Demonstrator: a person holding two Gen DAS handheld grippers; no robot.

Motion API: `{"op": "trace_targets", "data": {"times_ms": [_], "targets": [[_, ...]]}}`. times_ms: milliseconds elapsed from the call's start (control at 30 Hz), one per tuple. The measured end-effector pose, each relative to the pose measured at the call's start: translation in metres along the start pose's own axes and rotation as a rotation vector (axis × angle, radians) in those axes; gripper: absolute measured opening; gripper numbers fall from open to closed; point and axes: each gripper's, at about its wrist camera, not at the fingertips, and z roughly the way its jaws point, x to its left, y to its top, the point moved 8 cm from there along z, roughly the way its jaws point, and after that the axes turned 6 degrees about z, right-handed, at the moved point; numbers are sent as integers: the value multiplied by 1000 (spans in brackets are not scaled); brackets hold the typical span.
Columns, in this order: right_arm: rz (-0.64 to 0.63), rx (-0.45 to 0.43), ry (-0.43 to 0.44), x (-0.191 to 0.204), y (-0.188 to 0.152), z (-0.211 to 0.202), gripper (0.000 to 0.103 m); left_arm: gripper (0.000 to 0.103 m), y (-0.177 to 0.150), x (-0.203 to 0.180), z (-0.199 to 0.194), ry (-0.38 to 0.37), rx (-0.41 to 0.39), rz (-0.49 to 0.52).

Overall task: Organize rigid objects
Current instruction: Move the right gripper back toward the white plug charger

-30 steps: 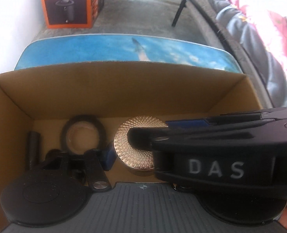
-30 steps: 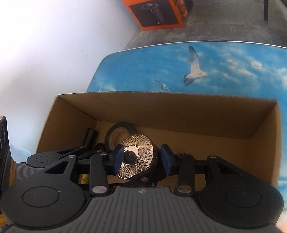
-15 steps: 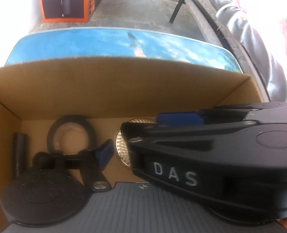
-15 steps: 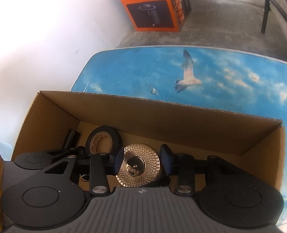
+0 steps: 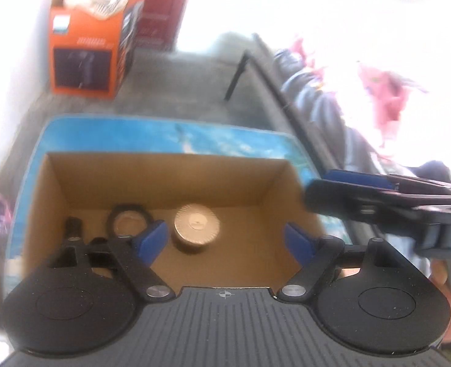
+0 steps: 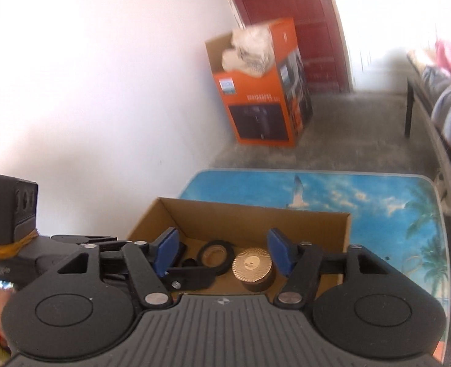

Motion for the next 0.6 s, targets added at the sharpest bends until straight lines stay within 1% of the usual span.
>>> {"op": "trace_targets", "data": {"times_ms": [33,67,100,167,200,267,333,433,533,600], "targets": [[-11,-23,5,4,-3,-15,82,91,-3,-5,-12,-8,-16,25],[-27,-52,14,10,-8,-33,90,95,-8,-9,-24,-19,-33,49],[-42,-71,17,14,-13,-46,102,102,-14,-15,-33,-38,-47,70],[-82,-110,0,23,-26,-70,103,103,-30,-22,-52,-75,-60,101],[-108,-109,-14,27,-34,-77,103,103,-40,-25,-59,-97,-68,106],[-145,-88,-52,32,-52,-83,103,103,-60,-30,-66,-136,-73,99],[-173,-38,-110,35,-70,-81,103,103,-81,-30,-70,-152,-71,80],[-211,22,-189,41,-92,-71,103,103,-107,-25,-69,-134,-77,67],[-238,46,-218,48,-111,-66,103,103,-132,-17,-71,-88,-78,102],[-244,51,-223,54,-121,-62,103,103,-148,-12,-72,-65,-65,120]]}}
